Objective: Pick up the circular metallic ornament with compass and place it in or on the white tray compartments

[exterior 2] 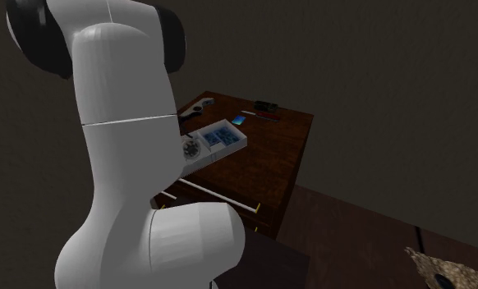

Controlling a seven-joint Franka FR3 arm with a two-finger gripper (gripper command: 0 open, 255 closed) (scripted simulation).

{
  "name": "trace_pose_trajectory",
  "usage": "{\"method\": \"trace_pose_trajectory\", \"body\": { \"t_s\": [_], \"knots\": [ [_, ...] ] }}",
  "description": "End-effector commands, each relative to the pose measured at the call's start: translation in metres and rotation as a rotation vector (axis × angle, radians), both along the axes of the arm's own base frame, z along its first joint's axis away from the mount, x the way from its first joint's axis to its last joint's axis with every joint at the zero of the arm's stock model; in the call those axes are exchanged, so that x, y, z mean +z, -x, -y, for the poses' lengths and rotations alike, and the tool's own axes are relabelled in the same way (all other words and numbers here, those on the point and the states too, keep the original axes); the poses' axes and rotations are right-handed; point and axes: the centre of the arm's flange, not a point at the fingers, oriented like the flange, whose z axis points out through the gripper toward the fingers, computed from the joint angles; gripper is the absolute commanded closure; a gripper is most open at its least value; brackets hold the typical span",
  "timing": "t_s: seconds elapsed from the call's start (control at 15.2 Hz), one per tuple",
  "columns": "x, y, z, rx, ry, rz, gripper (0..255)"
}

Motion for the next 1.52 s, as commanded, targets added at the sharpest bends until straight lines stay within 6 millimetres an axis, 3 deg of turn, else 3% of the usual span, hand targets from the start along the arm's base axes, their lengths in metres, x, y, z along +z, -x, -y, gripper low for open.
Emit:
{"method": "trace_pose_trajectory", "body": {
  "t_s": [0.0,0.99,1.39,1.45],
  "knots": [
    [0.01,0.0,0.0,0.0,0.0,0.0,255],
    [0.088,0.0,0.0,0.0,0.0,0.0,255],
    [0.113,-0.079,-0.005,0.0,0.0,0.0,255],
    [0.107,-0.079,-0.005,0.0,0.0,0.0,255]
  ]
}}
